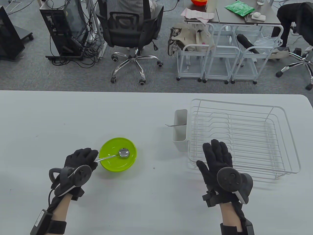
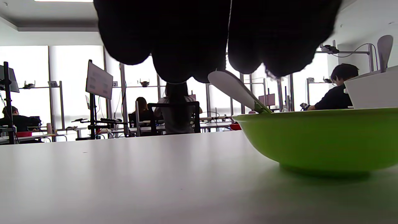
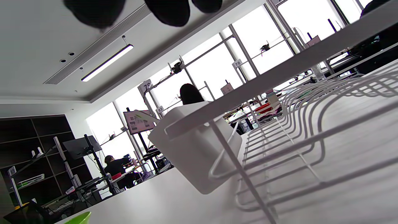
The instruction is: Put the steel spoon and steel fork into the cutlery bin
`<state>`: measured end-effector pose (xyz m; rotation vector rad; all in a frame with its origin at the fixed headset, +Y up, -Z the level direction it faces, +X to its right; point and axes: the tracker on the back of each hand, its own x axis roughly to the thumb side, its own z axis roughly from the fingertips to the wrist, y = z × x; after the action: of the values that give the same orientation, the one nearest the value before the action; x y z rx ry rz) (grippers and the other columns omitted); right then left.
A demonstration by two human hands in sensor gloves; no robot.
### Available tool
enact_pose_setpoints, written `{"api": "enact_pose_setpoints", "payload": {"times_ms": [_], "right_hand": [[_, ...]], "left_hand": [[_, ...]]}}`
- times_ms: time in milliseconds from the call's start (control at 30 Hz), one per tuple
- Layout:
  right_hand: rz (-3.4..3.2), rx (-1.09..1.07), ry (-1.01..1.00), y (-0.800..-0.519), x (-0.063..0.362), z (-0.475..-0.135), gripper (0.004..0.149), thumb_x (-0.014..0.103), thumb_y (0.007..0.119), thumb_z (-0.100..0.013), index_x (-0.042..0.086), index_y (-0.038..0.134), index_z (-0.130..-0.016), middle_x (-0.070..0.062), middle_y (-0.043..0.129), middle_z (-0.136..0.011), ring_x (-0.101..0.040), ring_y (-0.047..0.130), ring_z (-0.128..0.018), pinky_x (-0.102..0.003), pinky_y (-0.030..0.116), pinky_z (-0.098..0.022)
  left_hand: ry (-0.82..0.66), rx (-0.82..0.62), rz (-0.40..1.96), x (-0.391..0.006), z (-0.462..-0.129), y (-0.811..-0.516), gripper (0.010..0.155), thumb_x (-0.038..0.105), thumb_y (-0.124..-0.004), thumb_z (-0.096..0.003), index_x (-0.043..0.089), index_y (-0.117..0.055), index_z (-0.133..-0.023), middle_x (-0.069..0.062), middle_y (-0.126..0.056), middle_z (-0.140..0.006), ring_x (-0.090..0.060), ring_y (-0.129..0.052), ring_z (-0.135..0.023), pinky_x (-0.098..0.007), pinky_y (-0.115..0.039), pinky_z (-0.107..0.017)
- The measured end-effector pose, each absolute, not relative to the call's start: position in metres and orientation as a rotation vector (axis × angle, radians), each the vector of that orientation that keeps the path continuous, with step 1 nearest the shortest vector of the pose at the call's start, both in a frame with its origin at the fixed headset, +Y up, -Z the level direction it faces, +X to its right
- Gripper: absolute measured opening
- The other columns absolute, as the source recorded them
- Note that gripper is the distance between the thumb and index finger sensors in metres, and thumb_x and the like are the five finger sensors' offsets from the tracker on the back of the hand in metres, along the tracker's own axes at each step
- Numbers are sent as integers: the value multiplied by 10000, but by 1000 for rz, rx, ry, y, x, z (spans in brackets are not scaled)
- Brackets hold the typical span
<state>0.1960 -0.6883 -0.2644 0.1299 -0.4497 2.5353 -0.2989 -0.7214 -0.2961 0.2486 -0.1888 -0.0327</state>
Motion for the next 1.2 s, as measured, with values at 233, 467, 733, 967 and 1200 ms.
{"api": "enact_pose_setpoints", "payload": {"times_ms": [233, 467, 733, 967, 1200], "right_hand": [[2550, 138, -428, -690, 193, -265, 703, 511, 655, -497, 206, 530, -1118, -123, 388, -1188, -411, 281, -1104, -621, 331, -728], [2554, 132, -408, -690, 192, -265, 703, 511, 655, -497, 203, 537, -1117, -126, 397, -1186, -418, 292, -1102, -621, 336, -726], [2548, 134, -394, -689, 192, -265, 698, 509, 655, -497, 198, 553, -1113, -129, 400, -1185, -419, 297, -1101, -621, 341, -725], [2537, 134, -387, -689, 193, -265, 696, 509, 656, -497, 196, 558, -1111, -130, 402, -1185, -419, 299, -1100, -620, 345, -724], [2515, 131, -387, -690, 193, -265, 705, 509, 655, -497, 192, 537, -1116, -130, 398, -1185, -420, 298, -1101, -622, 345, -724]], "left_hand": [[-186, 197, -116, -295, -299, -733, 553, 539, -809, -438, 405, -798, -974, 81, -912, -1044, -209, -925, -944, -460, -820, -663], [-170, 237, -188, -292, -301, -736, 490, 489, -812, -446, 387, -845, -924, 150, -1003, -903, -150, -1011, -810, -410, -861, -616], [-143, 312, -32, -296, -297, -728, 424, 444, -781, -475, 340, -907, -865, 135, -1056, -774, -136, -1048, -659, -385, -886, -554], [-72, 386, 292, -308, -295, -719, 408, 429, -762, -484, 298, -918, -837, 116, -1047, -693, -132, -1043, -573, -370, -896, -510], [-13, 414, 618, -313, -294, -706, 390, 432, -808, -473, 278, -941, -806, 107, -1074, -638, -125, -1067, -513, -355, -920, -468]]}}
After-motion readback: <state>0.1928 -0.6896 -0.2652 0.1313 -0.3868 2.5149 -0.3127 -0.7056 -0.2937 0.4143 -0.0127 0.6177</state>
